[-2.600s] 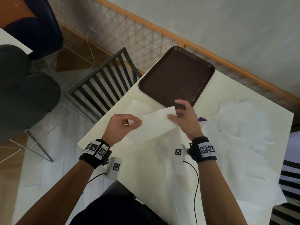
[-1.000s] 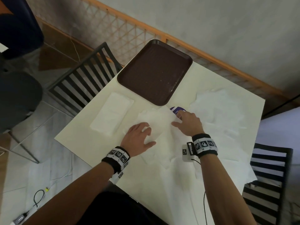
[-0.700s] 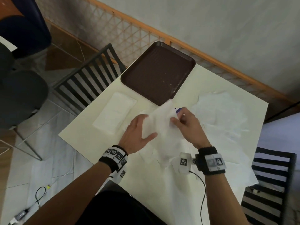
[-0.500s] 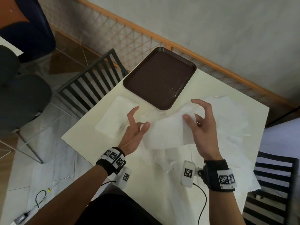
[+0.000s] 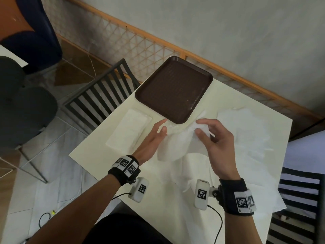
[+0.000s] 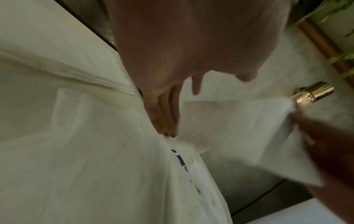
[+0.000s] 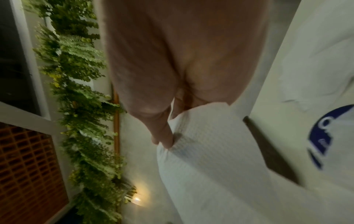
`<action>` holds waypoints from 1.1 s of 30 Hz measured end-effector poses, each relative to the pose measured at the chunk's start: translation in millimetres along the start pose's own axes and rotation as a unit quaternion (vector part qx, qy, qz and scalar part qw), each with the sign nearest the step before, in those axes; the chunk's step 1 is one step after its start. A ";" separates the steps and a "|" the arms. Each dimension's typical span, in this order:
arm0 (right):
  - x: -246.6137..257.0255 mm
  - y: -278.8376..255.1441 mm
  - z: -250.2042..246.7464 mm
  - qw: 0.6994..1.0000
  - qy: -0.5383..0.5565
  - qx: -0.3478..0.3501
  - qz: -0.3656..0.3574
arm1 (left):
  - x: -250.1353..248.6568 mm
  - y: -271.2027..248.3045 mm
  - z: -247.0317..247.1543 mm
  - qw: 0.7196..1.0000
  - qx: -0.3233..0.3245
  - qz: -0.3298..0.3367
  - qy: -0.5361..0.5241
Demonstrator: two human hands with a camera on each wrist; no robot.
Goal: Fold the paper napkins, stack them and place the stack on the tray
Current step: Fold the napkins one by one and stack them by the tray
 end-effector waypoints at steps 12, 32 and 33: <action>4.2 9.1 -10.6 0.998 -0.029 -0.061 0.008 | -69.5 3.5 -27.9 0.982 -0.074 0.158 -0.067; -9.4 68.1 51.8 0.966 -0.222 0.125 -0.037 | 1.8 -4.0 -98.9 0.947 -0.231 0.170 0.148; -7.3 75.6 64.9 0.975 -0.175 0.134 -0.020 | 4.5 -3.6 -104.7 0.940 -0.252 0.169 0.158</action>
Point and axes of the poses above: each hand's wrist, its own y-axis towards the middle knuckle, its own z-axis out of the palm, x = y × z, the point moved 3 cm from there along y, towards the middle knuckle, and after that the axes turned 9 degrees about -x, right-handed, at the moved point
